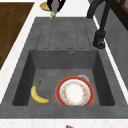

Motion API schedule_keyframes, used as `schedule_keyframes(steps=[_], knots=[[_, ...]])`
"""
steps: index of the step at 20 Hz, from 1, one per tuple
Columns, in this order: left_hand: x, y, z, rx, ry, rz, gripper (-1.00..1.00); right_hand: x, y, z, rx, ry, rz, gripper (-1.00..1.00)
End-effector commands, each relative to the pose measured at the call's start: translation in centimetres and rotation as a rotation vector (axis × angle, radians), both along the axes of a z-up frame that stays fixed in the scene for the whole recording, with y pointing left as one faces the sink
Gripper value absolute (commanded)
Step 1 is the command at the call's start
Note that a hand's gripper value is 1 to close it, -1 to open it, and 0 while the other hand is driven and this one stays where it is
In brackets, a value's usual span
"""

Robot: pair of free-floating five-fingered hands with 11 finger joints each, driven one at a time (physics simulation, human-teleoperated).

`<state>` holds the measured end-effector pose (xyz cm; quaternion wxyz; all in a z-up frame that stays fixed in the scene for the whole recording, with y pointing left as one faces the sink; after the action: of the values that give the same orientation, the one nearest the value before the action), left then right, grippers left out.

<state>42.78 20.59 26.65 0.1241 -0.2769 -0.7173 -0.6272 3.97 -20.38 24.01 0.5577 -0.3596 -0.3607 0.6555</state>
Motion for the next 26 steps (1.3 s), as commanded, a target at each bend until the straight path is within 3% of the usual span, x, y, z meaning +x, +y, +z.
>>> schedule_keyframes(steps=[1,14,26], knots=[[-1.3,2.4,0.5,-0.029,0.011,0.045,1.00,0.0,0.0,0.0,0.000,0.000,0.000,0.00],[-5.5,11.2,2.3,-0.034,0.026,0.034,1.00,0.0,0.0,0.0,0.000,0.000,0.000,0.00],[-8.0,20.4,4.4,-0.039,0.032,0.014,1.00,0.0,0.0,0.0,0.000,0.000,0.000,0.00]])
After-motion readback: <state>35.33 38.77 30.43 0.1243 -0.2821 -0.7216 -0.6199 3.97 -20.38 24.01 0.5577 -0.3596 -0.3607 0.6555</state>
